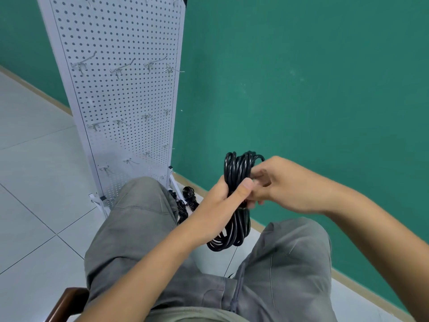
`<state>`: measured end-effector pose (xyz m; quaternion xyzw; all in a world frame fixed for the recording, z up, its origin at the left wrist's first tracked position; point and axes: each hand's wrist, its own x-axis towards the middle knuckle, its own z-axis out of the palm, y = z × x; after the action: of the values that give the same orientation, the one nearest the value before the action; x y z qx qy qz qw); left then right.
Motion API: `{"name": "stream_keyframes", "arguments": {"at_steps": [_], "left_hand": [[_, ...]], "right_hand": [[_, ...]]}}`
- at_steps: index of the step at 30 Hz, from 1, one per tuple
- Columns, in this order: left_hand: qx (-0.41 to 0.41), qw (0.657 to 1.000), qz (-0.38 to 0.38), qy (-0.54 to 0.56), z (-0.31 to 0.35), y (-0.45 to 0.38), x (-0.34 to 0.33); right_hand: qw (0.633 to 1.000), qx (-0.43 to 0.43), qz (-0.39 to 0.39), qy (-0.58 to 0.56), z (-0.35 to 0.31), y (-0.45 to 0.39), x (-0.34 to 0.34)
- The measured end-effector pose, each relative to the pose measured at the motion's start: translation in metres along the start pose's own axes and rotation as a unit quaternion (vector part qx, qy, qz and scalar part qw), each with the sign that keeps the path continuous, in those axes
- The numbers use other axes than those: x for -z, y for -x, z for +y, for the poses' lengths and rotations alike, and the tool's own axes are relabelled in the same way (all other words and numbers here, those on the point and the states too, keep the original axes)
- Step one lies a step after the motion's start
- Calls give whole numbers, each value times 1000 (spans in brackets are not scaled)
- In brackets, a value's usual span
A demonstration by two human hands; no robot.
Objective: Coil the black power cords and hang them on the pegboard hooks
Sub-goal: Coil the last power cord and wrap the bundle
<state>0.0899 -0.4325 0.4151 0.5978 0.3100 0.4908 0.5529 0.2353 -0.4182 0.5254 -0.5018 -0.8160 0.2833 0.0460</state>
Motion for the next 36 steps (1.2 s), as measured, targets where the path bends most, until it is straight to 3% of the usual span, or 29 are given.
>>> {"name": "stream_keyframes", "arguments": {"at_steps": [3,5,8,16,18,21,24,26,28,31,36], "left_hand": [[7,1000,7,2,2,0,0],[13,1000,22,-3,7,2,2],[29,999,43,10,11,4,3],[34,989,108,96,12,3,5],[47,982,127,132,14,2,3],[44,976,154,145,14,1,3],[20,975,158,153,15,1,1],[15,973,158,167,15,1,-2],[17,971,159,177,16,2,-3],[14,975,141,172,15,2,-2],[34,962,204,178,15,1,-7]], "right_hand": [[988,-29,73,135,-5,6,5],[974,-60,150,160,-6,10,4],[959,-68,244,126,-3,16,-1],[901,40,431,23,6,28,-48],[879,22,474,-53,3,30,-56],[835,13,483,-262,-8,26,-67],[737,37,442,-510,-18,19,-79],[691,56,423,-584,-22,15,-85],[703,60,421,-570,-25,12,-89],[753,63,433,-491,-25,10,-93],[739,45,526,-419,-25,13,-104]]}}
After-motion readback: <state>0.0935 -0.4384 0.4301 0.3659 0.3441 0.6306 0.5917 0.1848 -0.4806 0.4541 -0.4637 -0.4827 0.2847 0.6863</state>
